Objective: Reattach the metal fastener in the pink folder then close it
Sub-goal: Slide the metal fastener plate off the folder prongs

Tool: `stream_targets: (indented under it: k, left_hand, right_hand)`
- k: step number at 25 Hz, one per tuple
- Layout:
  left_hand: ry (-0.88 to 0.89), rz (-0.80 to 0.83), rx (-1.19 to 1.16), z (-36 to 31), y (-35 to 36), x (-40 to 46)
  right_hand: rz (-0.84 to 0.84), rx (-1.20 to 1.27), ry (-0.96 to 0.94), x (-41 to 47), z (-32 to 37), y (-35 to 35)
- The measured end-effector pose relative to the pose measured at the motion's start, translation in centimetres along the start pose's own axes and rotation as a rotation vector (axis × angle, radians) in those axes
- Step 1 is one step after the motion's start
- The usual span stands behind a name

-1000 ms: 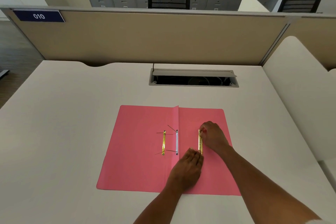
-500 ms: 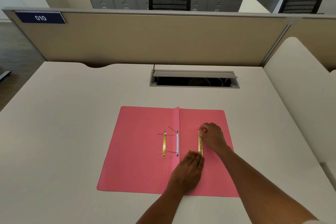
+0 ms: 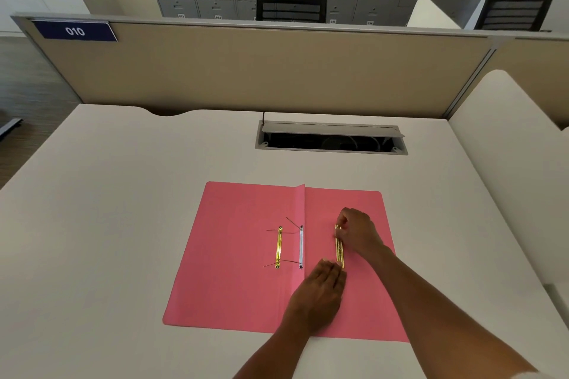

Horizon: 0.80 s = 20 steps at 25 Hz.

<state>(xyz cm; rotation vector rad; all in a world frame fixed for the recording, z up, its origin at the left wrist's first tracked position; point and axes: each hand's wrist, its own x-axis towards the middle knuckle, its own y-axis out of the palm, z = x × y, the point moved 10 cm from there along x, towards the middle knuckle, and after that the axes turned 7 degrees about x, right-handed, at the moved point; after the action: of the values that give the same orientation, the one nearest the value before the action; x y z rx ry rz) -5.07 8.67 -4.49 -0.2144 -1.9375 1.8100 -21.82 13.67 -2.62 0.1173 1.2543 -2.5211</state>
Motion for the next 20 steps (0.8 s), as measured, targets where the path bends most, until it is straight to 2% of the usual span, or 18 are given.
stream_targets:
  k: [4, 8, 11, 15, 17, 20]
  left_hand:
    - [0.017, 0.078, 0.003, -0.1, 0.5, 0.1]
    - [-0.028, 0.089, -0.145, 0.7, -1.5, 1.3]
    - [-0.218, 0.019, -0.250, 3.7, -4.8, 3.5]
    - [-0.456, 0.135, -0.358, 8.6, -6.2, 5.2]
    - [-0.541, 0.145, -0.458, 11.0, -6.6, 5.3]
    - [-0.656, 0.072, -0.694, 13.9, -7.4, 4.8]
  right_hand:
    - [-0.012, 0.122, 0.071, 0.4, -0.8, -0.2]
    - [0.005, 0.321, 0.195, 0.4, -2.4, -0.4]
    - [-0.016, 0.510, 0.227, 0.3, -2.8, -1.3]
    - [-0.014, 0.707, 0.135, 0.6, 0.8, -2.4]
    - [0.001, 0.747, 0.087, 0.9, 3.3, -2.6]
    - [0.001, 0.770, 0.035, 1.2, 6.6, -2.7]
